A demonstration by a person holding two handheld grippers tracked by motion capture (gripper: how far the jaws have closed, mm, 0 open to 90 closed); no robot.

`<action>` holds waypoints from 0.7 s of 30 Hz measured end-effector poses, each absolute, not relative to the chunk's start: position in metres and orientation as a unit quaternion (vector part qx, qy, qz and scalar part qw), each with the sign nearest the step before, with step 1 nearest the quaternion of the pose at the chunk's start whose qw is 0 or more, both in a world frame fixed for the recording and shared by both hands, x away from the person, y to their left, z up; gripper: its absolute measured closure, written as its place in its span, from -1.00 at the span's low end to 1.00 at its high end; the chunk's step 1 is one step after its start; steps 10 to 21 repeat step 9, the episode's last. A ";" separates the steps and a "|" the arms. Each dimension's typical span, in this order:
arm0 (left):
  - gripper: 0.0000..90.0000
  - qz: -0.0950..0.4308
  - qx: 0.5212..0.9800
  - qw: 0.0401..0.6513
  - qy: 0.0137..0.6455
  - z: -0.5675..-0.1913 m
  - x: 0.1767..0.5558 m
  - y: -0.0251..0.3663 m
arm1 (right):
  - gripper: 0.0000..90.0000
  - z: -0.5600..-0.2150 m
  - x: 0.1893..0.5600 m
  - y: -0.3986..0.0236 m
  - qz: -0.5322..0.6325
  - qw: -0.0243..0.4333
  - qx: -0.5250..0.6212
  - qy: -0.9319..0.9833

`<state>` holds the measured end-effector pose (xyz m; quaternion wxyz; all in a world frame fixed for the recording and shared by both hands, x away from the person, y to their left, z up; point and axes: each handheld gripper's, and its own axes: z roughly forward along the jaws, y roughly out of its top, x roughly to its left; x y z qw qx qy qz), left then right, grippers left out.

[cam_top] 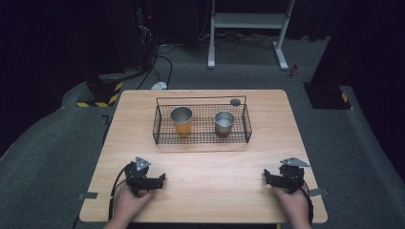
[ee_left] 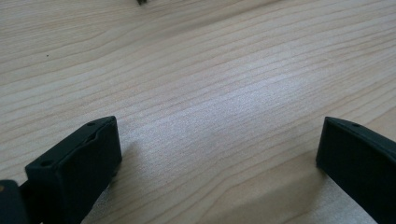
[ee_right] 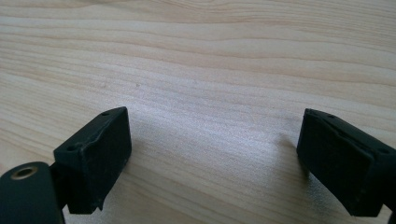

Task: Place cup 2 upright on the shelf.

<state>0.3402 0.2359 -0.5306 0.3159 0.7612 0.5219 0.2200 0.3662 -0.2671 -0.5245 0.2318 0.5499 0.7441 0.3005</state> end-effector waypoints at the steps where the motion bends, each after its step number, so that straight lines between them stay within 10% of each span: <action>1: -0.99 0.220 0.761 0.316 0.522 -0.531 0.340 0.236 | -0.78 -0.524 0.366 -0.267 0.300 0.232 0.550 0.744; 21: -0.99 0.221 0.756 0.314 0.530 -0.531 0.340 0.236 | -0.79 -0.525 0.367 -0.263 0.297 0.237 0.558 0.738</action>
